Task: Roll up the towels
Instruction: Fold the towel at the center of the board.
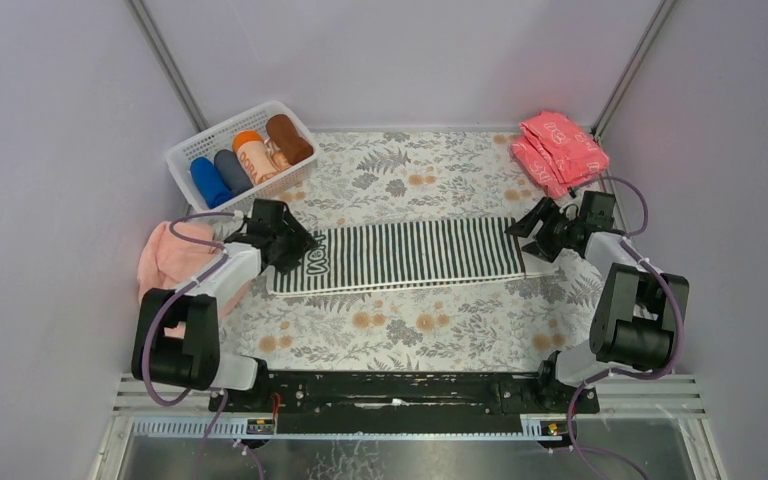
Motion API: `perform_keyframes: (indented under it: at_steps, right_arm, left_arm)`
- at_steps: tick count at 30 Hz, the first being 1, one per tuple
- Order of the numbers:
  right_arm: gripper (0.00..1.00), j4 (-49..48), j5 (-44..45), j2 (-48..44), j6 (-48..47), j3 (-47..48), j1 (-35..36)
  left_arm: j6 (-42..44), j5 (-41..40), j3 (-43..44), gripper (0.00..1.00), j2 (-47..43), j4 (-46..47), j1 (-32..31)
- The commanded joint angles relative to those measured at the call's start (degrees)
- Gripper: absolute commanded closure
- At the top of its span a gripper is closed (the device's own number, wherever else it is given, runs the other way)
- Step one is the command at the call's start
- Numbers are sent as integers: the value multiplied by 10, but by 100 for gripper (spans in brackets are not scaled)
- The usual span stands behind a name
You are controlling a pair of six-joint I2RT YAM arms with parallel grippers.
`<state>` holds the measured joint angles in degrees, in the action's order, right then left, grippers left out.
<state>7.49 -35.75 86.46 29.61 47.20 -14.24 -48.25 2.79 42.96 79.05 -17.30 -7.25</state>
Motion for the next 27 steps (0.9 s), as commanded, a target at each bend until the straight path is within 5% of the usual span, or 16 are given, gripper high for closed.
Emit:
perform_keyframes:
  at_steps: [1,11,17,22,27]
  right_arm:
    - [23,-13,2,2,-1,-23,3]
    - [23,9,190,-7,11,-65,-15]
    - [22,26,218,-52,-3,-47,-15]
    - [23,-29,83,-44,-21,8,-15]
    - [25,-199,-60,19,88,20,-14]
  left_arm:
    - [8,-5,-15,37,32,6,1]
    - [5,-33,-80,36,42,17,26]
    - [13,-27,-64,35,0,-6,26]
    - [26,-3,-15,31,-20,-23,23]
    - [28,35,50,31,25,20,24]
